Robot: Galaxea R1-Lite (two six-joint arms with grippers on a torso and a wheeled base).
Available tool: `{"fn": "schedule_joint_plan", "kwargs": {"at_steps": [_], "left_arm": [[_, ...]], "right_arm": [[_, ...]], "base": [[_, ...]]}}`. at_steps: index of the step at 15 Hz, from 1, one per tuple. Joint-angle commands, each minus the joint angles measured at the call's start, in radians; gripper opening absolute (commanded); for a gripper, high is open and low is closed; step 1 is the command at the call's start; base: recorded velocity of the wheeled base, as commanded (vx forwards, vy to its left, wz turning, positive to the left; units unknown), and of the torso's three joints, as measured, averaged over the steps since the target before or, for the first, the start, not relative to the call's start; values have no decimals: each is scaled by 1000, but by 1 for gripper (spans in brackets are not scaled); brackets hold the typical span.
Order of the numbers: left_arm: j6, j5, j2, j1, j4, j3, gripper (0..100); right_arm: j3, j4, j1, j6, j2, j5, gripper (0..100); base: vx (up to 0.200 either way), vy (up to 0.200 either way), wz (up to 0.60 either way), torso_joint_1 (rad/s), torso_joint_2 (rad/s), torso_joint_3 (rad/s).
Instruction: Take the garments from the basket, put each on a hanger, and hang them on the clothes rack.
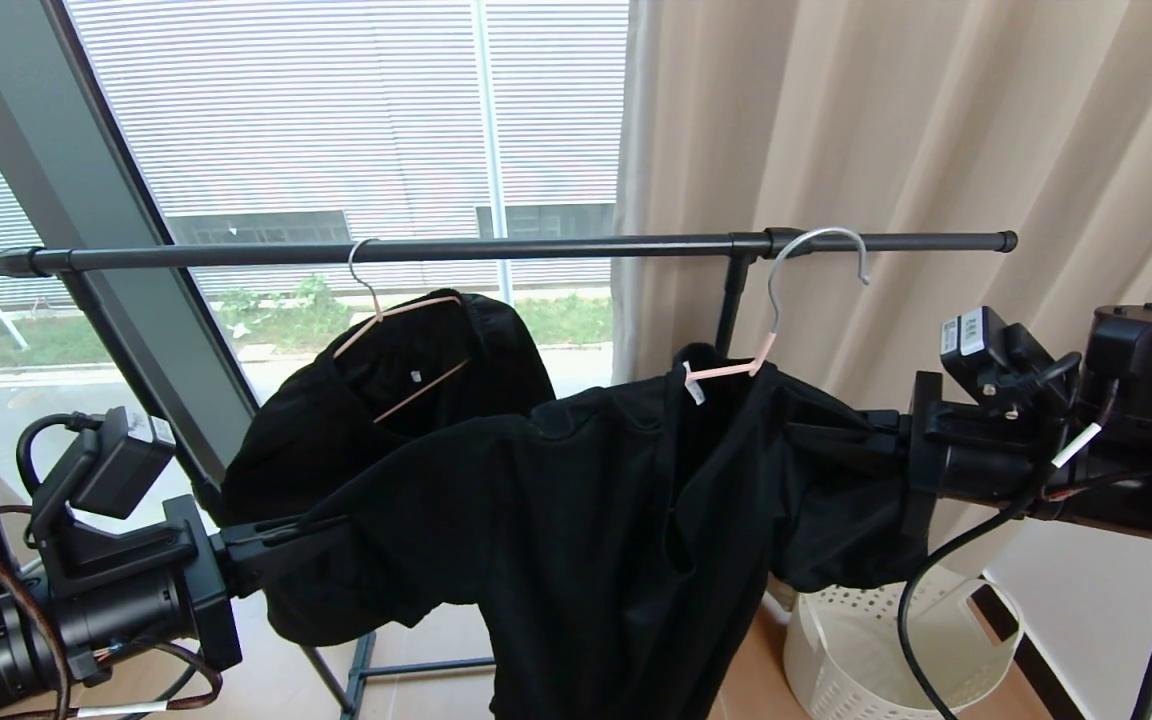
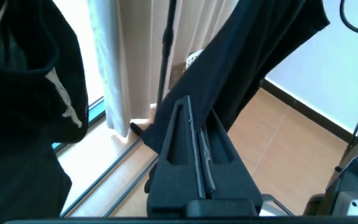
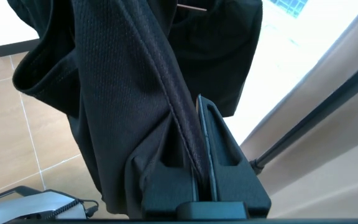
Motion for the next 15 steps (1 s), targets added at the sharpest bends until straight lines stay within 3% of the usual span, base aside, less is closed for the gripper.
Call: {"fn": "schedule_joint_plan", "kwargs": {"at_steps": [1, 15], "left_arm": [[1, -3, 9, 30, 0, -7, 0], [1, -5, 34, 96, 0, -40, 0]], "right_arm": [[-4, -1, -9, 0, 2, 0, 0], [-31, 1, -86, 2, 2, 19, 0]], "base": [[0, 0, 0, 0, 0, 0], [0, 0, 0, 0, 0, 0]]}}
